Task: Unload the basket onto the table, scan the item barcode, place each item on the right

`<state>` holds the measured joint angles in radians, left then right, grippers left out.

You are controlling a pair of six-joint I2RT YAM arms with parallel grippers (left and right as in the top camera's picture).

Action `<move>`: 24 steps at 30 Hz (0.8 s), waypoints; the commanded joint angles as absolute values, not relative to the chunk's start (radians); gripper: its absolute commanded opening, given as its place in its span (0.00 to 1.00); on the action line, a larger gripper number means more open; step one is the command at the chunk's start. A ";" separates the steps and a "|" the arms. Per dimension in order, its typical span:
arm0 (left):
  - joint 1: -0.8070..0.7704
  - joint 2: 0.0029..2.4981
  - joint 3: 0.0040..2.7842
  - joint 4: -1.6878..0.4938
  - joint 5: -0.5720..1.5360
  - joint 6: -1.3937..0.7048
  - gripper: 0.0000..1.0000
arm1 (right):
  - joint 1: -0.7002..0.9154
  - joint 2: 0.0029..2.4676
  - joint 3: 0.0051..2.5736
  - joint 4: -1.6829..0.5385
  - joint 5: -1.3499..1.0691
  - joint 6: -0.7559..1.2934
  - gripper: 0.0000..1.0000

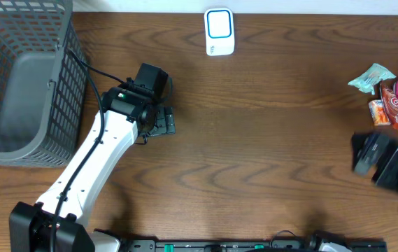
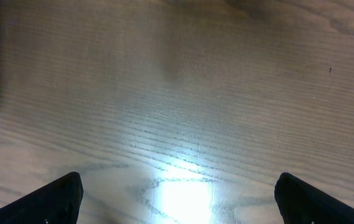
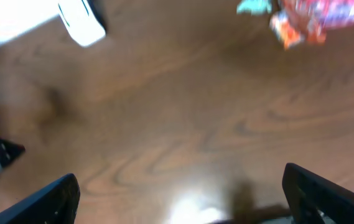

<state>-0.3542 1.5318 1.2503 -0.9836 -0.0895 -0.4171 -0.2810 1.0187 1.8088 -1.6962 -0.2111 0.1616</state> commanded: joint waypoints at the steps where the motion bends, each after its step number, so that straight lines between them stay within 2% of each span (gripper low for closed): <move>1: -0.352 1.536 1.247 -0.986 -0.109 -0.404 0.98 | -0.273 0.962 1.690 -1.698 -0.220 0.145 0.99; 9: -0.352 1.536 1.247 -0.986 -0.109 -0.404 0.98 | -0.273 0.912 1.558 -1.698 -0.219 0.144 0.99; 24: -0.352 1.536 1.247 -0.986 -0.109 -0.404 0.98 | -0.273 0.912 1.548 -1.698 -0.219 0.144 0.99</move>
